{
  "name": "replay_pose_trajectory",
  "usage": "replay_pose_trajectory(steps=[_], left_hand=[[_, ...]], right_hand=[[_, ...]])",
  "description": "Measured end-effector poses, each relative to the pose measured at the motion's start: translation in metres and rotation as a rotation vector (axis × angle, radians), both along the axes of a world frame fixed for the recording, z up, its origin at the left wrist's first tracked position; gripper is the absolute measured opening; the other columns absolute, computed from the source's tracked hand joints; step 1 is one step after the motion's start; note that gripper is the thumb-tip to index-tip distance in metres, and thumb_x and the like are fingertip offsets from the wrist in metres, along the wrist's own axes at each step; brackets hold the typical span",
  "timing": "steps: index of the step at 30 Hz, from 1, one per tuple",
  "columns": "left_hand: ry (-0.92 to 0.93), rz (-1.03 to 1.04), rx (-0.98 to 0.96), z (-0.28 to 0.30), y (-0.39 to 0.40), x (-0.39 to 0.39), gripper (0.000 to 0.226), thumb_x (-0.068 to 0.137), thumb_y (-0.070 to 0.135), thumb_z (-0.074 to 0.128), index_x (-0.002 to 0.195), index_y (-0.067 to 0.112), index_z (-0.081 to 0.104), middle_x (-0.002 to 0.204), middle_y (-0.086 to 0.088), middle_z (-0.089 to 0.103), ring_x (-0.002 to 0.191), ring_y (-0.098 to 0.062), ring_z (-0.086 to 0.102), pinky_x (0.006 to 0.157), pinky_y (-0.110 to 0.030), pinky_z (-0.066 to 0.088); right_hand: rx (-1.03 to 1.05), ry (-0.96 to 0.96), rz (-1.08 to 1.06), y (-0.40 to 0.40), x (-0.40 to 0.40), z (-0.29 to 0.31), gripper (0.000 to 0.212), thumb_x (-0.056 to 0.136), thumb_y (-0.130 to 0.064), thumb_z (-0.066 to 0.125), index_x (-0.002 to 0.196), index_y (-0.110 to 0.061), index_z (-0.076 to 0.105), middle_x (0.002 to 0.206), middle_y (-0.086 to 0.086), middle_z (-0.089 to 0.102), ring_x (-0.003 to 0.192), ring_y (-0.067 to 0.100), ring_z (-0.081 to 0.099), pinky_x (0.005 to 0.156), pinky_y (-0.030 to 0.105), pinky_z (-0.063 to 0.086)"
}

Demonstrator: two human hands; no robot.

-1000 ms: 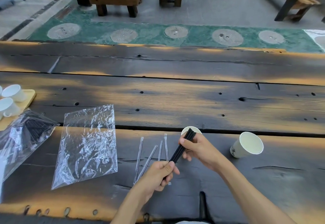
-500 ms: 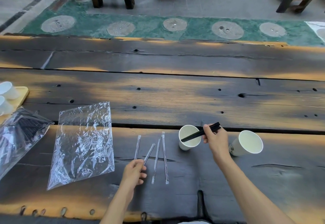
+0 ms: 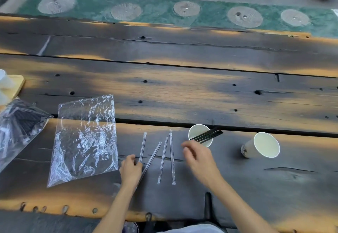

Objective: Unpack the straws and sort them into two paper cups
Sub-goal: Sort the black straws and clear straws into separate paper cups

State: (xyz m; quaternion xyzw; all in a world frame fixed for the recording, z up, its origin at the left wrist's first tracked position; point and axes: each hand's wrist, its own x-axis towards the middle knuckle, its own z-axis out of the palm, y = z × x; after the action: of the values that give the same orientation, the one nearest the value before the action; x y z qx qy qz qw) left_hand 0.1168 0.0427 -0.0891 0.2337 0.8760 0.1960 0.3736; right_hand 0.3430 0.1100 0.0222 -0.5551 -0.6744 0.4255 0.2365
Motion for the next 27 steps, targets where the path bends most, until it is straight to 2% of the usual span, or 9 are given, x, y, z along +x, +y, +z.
replay_pose_trajectory(steps=[4,8,11,13,16,18,22,25,27], left_hand=[[-0.12,-0.064,-0.023,0.0,0.013,0.008,0.039,0.093,0.012,0.055,0.132,0.011,0.056,0.126,-0.013,0.05,0.113,-0.032,0.052,0.102,-0.036,0.038],[-0.271,0.009,0.013,0.0,0.02,0.02,0.041,0.096,0.011,0.044,0.136,0.012,0.053,0.13,-0.009,0.056,0.113,-0.028,0.057,0.101,-0.038,0.045],[-0.348,0.047,0.014,-0.011,0.021,0.029,0.042,0.096,0.016,0.042,0.135,0.016,0.055,0.135,-0.006,0.059,0.121,-0.026,0.057,0.106,-0.044,0.046],[-0.35,0.044,0.001,-0.007,0.023,0.037,0.04,0.095,0.016,0.042,0.132,0.017,0.056,0.132,-0.008,0.062,0.116,-0.024,0.06,0.103,-0.041,0.048],[-0.234,-0.005,-0.001,0.003,0.024,0.045,0.033,0.095,0.01,0.044,0.123,0.014,0.06,0.115,-0.004,0.066,0.098,-0.019,0.06,0.079,-0.023,0.043],[-0.174,-0.041,0.004,0.002,0.025,0.048,0.031,0.093,0.009,0.048,0.121,0.012,0.062,0.111,-0.004,0.069,0.094,-0.018,0.056,0.073,-0.021,0.035],[-0.215,-0.053,-0.017,0.005,0.03,0.051,0.027,0.086,0.005,0.059,0.111,0.013,0.065,0.088,-0.006,0.071,0.082,-0.019,0.06,0.072,-0.027,0.044],[-0.303,-0.029,0.019,0.003,0.029,0.051,0.021,0.082,0.002,0.062,0.091,0.02,0.07,0.07,-0.007,0.069,0.069,-0.025,0.067,0.072,-0.041,0.06],[-0.344,-0.03,0.045,0.001,0.027,0.05,0.017,0.083,0.002,0.064,0.088,0.018,0.071,0.066,-0.007,0.067,0.061,-0.02,0.062,0.065,-0.039,0.059]], right_hand=[[-0.373,-0.216,0.142,0.003,-0.023,-0.065,0.039,0.092,-0.006,0.048,0.13,-0.011,0.056,0.118,0.009,0.062,0.11,0.025,0.058,0.097,0.03,0.043],[-0.543,-0.204,-0.013,0.015,-0.038,-0.091,0.028,0.088,0.002,0.04,0.093,-0.02,0.056,0.079,-0.001,0.055,0.083,0.024,0.052,0.071,0.031,0.042],[-0.603,-0.19,-0.038,0.019,-0.052,-0.1,0.027,0.093,-0.007,0.04,0.113,-0.01,0.058,0.085,0.004,0.059,0.078,0.022,0.054,0.072,0.035,0.049],[-0.706,-0.115,-0.058,0.018,-0.062,-0.101,0.025,0.093,-0.005,0.04,0.111,-0.014,0.056,0.079,0.006,0.061,0.067,0.019,0.056,0.065,0.036,0.052],[-0.679,-0.132,-0.068,0.018,-0.071,-0.102,0.024,0.092,-0.002,0.042,0.103,-0.01,0.061,0.081,0.013,0.067,0.061,0.021,0.061,0.063,0.037,0.058],[-0.697,-0.11,-0.098,0.018,-0.075,-0.104,0.026,0.09,0.001,0.041,0.108,-0.006,0.059,0.09,0.014,0.068,0.061,0.021,0.062,0.061,0.034,0.057],[-0.73,-0.09,-0.081,0.016,-0.084,-0.102,0.026,0.086,0.007,0.039,0.099,-0.002,0.06,0.078,0.017,0.064,0.065,0.026,0.062,0.064,0.038,0.058],[-0.687,-0.131,-0.056,0.016,-0.086,-0.107,0.024,0.089,0.002,0.041,0.084,0.0,0.064,0.07,0.016,0.063,0.061,0.024,0.061,0.064,0.039,0.058],[-0.712,-0.115,-0.046,0.017,-0.083,-0.111,0.022,0.093,-0.005,0.047,0.086,0.005,0.065,0.063,0.012,0.062,0.057,0.019,0.058,0.059,0.035,0.055]])
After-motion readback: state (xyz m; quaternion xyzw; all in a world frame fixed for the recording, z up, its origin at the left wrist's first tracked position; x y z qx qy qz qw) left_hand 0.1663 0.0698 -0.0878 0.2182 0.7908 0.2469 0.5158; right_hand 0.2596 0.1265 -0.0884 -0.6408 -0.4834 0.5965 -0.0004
